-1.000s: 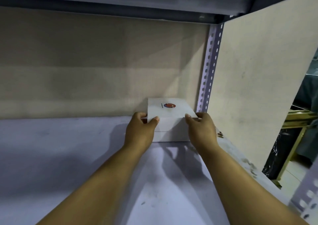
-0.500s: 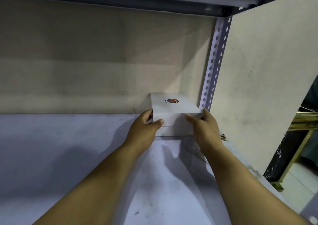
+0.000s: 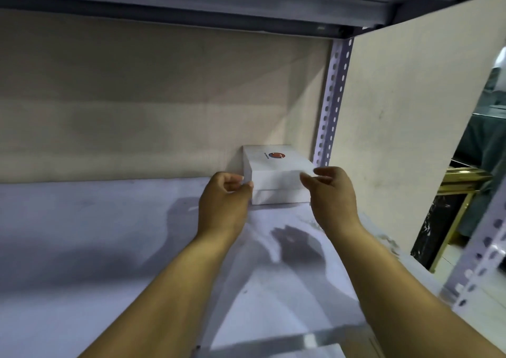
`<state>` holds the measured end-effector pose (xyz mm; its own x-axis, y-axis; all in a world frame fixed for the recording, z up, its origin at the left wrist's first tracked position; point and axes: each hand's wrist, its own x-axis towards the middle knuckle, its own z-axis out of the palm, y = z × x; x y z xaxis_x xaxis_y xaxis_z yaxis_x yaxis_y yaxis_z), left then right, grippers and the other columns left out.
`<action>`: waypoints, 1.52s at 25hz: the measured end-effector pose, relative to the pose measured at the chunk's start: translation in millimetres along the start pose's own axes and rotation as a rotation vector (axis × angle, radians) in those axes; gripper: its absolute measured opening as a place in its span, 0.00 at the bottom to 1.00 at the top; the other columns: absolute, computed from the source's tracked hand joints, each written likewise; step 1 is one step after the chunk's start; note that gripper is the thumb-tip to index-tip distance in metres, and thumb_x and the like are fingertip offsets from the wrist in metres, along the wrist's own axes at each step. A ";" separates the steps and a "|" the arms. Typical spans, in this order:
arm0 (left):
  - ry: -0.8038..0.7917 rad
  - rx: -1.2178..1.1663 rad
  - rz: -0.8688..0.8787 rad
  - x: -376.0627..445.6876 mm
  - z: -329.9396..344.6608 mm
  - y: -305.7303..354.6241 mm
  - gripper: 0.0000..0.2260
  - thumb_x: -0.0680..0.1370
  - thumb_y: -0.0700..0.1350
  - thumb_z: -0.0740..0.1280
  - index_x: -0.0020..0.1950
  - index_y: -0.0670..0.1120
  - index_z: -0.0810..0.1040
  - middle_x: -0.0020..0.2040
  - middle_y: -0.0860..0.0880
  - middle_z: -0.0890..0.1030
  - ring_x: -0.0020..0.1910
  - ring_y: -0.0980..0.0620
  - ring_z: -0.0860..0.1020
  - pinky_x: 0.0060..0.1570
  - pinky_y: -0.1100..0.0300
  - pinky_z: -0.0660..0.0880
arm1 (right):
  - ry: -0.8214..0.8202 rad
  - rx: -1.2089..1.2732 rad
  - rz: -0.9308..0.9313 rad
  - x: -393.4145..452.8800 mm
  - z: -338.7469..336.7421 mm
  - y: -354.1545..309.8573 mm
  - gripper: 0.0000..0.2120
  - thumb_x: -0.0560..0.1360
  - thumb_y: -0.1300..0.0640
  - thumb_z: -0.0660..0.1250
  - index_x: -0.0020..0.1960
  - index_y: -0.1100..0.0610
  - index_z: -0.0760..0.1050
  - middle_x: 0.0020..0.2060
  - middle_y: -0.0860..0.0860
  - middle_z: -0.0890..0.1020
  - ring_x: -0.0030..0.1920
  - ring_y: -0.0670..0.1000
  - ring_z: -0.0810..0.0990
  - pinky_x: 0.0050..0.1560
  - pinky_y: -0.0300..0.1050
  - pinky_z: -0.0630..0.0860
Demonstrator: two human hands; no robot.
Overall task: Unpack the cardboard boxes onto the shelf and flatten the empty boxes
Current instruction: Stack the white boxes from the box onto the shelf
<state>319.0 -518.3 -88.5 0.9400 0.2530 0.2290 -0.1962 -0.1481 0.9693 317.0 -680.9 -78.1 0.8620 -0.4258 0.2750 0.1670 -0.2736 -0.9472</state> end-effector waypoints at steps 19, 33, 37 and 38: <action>0.211 0.047 0.090 -153.7 -301.3 -13.8 0.03 0.75 0.43 0.70 0.42 0.47 0.78 0.39 0.49 0.83 0.37 0.52 0.81 0.33 0.68 0.73 | -0.685 0.188 -0.147 -259.6 139.2 -95.6 0.04 0.76 0.55 0.68 0.44 0.55 0.77 0.38 0.50 0.84 0.38 0.47 0.83 0.42 0.45 0.78; 0.718 0.220 -0.158 -321.8 -525.1 -94.2 0.02 0.76 0.41 0.68 0.44 0.46 0.79 0.38 0.49 0.82 0.35 0.55 0.80 0.32 0.66 0.76 | -1.335 0.206 -0.103 -486.9 295.2 -90.9 0.05 0.77 0.59 0.67 0.42 0.55 0.77 0.35 0.49 0.82 0.36 0.47 0.81 0.38 0.42 0.76; 0.838 0.234 -0.300 -379.4 -567.6 -123.7 0.01 0.76 0.45 0.68 0.45 0.48 0.79 0.40 0.51 0.82 0.37 0.57 0.80 0.34 0.68 0.74 | -1.488 0.142 -0.084 -554.6 330.6 -72.8 0.05 0.77 0.58 0.67 0.42 0.54 0.77 0.36 0.49 0.83 0.38 0.49 0.82 0.38 0.42 0.75; 0.878 0.239 -0.336 -393.5 -577.7 -133.5 0.01 0.76 0.45 0.68 0.45 0.48 0.79 0.39 0.52 0.82 0.37 0.56 0.81 0.36 0.67 0.74 | -1.527 0.110 -0.095 -570.9 338.9 -67.6 0.04 0.77 0.57 0.68 0.43 0.54 0.77 0.37 0.49 0.83 0.39 0.50 0.82 0.38 0.42 0.76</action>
<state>-186.0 -45.7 -256.2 0.3744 0.9270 0.0228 0.1974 -0.1038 0.9748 -24.2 -127.0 -226.8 0.4880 0.8724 -0.0277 0.2226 -0.1550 -0.9625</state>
